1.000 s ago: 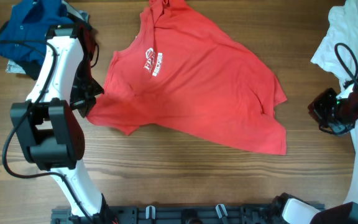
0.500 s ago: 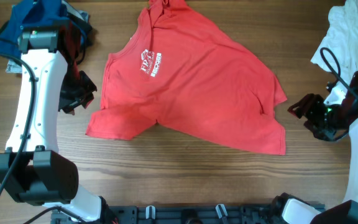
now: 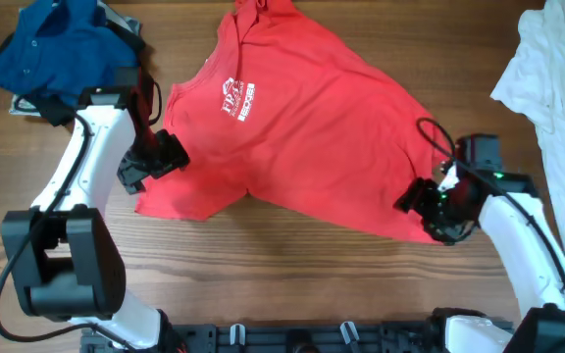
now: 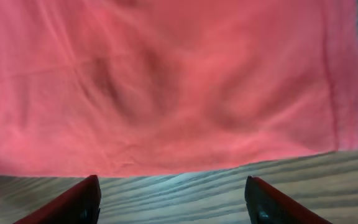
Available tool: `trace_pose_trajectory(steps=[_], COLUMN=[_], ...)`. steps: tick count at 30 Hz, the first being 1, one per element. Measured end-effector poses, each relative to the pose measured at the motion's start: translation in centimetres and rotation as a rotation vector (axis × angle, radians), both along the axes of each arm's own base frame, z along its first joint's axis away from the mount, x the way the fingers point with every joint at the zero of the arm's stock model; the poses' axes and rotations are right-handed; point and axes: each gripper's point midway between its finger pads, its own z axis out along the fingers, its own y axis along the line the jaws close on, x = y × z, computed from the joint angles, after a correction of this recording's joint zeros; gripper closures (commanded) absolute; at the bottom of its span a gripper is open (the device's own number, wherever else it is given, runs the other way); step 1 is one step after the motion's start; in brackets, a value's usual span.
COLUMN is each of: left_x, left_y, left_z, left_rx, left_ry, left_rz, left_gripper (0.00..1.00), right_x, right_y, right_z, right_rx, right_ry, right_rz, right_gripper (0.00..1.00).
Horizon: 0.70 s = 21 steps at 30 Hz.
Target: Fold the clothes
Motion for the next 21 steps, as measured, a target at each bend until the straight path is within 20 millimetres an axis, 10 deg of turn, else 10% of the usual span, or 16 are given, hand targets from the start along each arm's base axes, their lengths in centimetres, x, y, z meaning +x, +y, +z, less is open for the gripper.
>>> trace_pose_trajectory(steps=[21], left_x=[-1.1], left_y=[0.0], left_z=[-2.5], left_rx=[0.0], left_ry=[0.018], left_rz=[0.0], left_gripper=[0.15], right_x=[-0.7], right_y=[-5.0], right_z=[-4.5], right_rx=[-0.215], right_ry=[0.148], right_rz=[-0.258], right_gripper=[0.28])
